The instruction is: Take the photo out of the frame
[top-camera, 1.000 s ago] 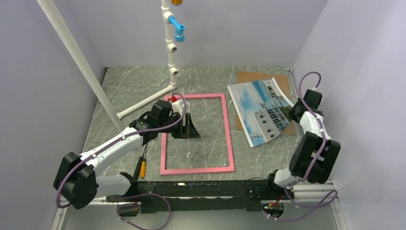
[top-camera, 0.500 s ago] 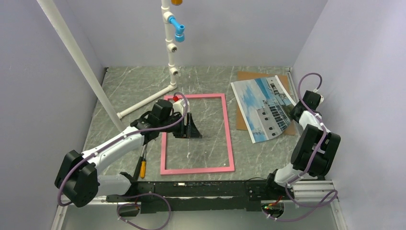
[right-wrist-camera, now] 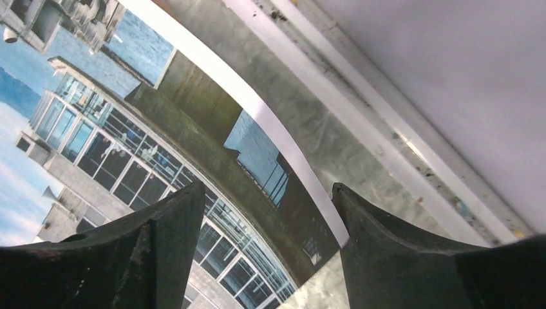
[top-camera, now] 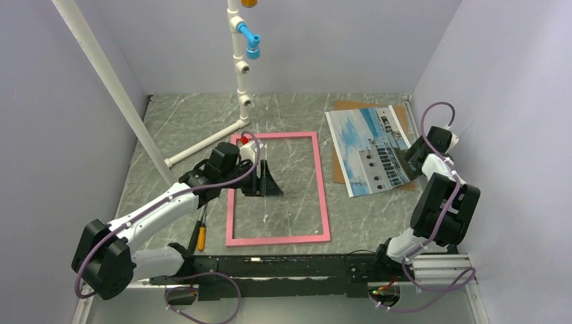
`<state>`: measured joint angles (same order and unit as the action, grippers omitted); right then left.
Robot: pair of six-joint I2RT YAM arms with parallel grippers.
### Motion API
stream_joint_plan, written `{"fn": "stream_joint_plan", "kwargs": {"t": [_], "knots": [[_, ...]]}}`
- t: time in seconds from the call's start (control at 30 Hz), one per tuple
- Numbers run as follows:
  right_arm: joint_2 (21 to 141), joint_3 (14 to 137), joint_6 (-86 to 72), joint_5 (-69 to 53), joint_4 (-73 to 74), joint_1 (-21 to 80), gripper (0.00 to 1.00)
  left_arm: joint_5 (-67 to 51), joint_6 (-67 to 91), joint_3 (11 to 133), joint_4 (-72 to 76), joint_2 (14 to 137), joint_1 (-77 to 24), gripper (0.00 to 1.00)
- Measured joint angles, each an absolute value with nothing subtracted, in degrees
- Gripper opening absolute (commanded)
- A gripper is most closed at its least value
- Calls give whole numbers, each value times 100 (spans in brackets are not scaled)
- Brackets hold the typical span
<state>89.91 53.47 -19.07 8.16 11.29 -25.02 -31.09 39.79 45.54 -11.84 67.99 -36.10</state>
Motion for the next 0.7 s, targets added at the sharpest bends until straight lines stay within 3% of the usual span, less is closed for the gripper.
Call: {"fn": "stream_joint_plan", "kwargs": {"t": [0.07,0.13,0.53,0.7], "knots": [[8989,5443,-1938,1011,1229,-2486,94,-3107,3990,4521,-1184,6724,-3610,66],[8989,5533,-1944,1269,1295,-2477,98,-3107,4003,4493,-1173,6659,-3610,66],[9485,6158,-1841,1594,1542,-2388,96,-3214,3986,4571,-1203,6770,-3610,66],[9478,6156,-1793,1590,1579,-1468,98,-3271,3994,4604,-1175,6853,-3610,66]]}}
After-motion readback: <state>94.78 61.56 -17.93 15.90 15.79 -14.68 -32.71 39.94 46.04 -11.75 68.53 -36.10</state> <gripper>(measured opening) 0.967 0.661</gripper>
